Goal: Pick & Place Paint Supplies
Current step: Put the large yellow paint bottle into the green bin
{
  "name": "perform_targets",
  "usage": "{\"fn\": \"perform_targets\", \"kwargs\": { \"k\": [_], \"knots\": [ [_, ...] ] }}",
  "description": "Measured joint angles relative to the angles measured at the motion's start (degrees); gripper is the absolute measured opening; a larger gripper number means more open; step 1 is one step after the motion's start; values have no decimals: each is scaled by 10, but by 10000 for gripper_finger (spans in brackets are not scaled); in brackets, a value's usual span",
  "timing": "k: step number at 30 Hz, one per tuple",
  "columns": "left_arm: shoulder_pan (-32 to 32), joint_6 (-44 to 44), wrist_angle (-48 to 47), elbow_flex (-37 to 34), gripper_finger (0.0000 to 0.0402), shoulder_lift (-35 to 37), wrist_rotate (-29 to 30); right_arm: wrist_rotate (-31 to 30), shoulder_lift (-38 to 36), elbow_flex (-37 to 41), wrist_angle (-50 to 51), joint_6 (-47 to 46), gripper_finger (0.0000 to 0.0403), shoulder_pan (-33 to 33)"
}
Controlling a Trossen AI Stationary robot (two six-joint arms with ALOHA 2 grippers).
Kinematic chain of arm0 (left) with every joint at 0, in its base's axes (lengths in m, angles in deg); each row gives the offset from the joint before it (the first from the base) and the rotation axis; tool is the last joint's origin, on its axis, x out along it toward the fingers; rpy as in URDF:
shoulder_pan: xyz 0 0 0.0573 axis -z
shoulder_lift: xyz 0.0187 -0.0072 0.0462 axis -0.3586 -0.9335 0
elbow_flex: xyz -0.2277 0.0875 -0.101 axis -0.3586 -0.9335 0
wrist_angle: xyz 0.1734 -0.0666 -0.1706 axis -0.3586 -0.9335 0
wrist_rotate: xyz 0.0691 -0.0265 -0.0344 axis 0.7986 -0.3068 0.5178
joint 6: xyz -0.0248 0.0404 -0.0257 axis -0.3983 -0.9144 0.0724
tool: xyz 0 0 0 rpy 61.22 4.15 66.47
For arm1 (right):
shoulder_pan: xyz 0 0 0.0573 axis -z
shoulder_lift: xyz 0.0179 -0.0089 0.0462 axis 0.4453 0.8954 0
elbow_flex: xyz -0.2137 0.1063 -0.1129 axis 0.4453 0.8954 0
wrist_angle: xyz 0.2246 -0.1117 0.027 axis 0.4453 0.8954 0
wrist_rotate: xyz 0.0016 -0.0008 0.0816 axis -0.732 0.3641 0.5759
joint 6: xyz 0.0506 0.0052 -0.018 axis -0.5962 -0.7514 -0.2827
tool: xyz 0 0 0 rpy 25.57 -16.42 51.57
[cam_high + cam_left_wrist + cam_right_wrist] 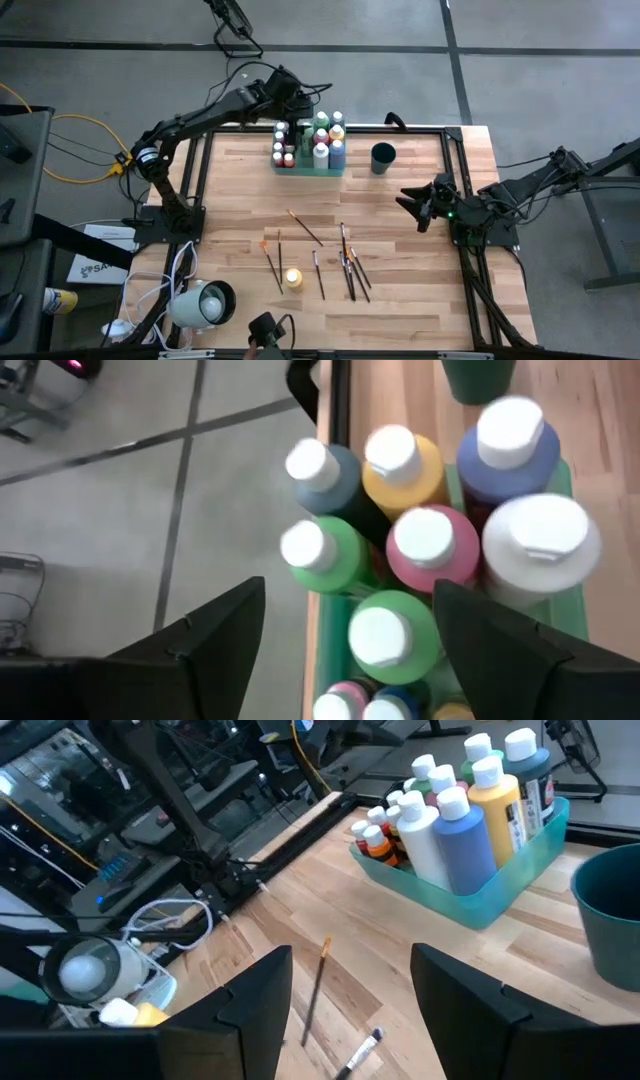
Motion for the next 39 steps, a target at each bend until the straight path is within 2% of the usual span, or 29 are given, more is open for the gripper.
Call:
{"fn": "perform_targets", "kwargs": {
  "k": [7, 11, 17, 20, 27, 34, 39],
  "knots": [
    [0, 0, -47, 42, 281, 2, 0, 22, -1, 0, -77, 93, 199, 6],
    [0, 0, -55, 45, 281, 14, -1, 79, -29, 16, -116, 138, 199, 25],
    [0, 7, -72, 45, 281, 38, 1, 250, -88, 164, -397, 240, 199, 80],
    [7, 20, -81, 45, 280, 48, 3, 263, -119, 233, -450, 236, 199, 108],
    [40, 31, -139, 45, 280, 72, 17, 273, -203, 306, -434, 221, 199, 153],
    [98, 64, -213, 45, 280, 104, 24, 289, -291, 321, -302, 190, 199, 185],
    [149, 103, -260, 45, 280, 128, 68, 303, -342, 321, -208, 178, 199, 200]
  ]
}}
